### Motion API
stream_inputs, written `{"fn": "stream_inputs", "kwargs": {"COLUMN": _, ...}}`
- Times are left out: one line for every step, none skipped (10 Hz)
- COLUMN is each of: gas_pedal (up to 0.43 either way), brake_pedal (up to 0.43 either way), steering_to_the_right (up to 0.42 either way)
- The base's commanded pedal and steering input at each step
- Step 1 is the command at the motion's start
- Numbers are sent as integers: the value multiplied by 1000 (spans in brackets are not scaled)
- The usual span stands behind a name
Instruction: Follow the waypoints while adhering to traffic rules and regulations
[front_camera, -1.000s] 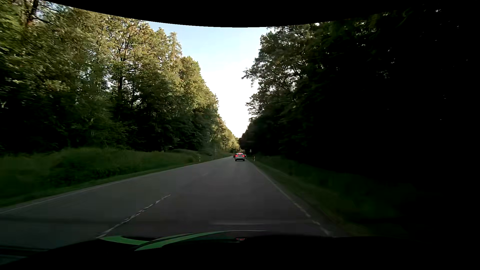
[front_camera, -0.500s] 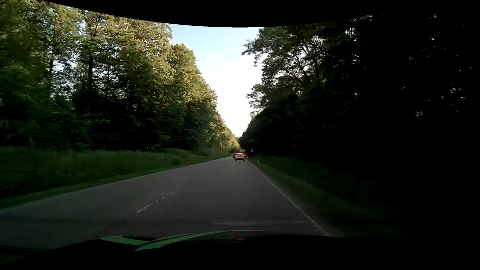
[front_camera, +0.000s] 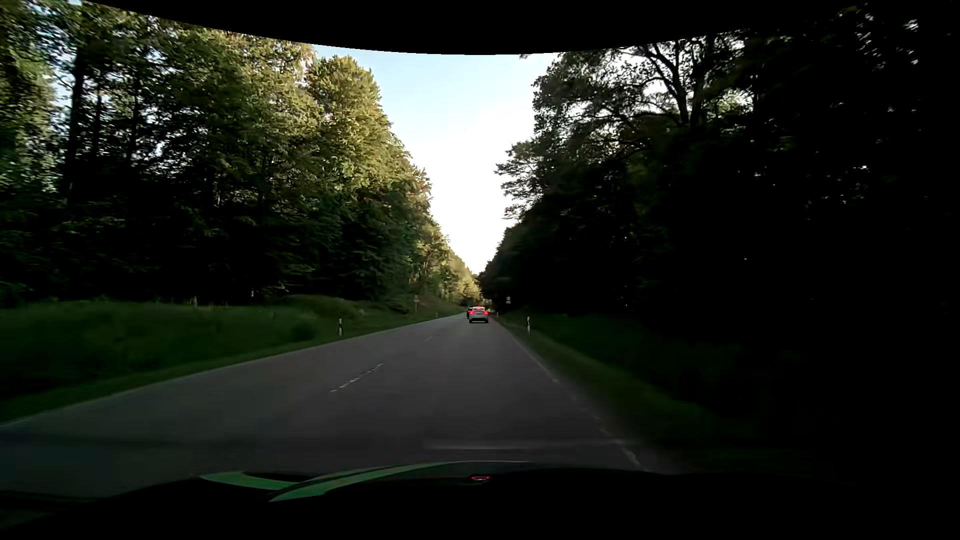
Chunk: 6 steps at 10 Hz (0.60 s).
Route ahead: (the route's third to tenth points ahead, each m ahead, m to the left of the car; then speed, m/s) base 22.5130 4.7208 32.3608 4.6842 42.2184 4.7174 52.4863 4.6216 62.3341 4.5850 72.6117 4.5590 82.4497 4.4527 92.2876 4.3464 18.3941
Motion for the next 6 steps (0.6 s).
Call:
{"fn": "stream_inputs", "kwargs": {"gas_pedal": 150, "brake_pedal": 0, "steering_to_the_right": -1}}
{"fn": "stream_inputs", "kwargs": {"gas_pedal": 150, "brake_pedal": 0, "steering_to_the_right": -1}}
{"fn": "stream_inputs", "kwargs": {"gas_pedal": 150, "brake_pedal": 0, "steering_to_the_right": -1}}
{"fn": "stream_inputs", "kwargs": {"gas_pedal": 150, "brake_pedal": 0, "steering_to_the_right": -1}}
{"fn": "stream_inputs", "kwargs": {"gas_pedal": 150, "brake_pedal": 0, "steering_to_the_right": -1}}
{"fn": "stream_inputs", "kwargs": {"gas_pedal": 110, "brake_pedal": 0, "steering_to_the_right": -1}}
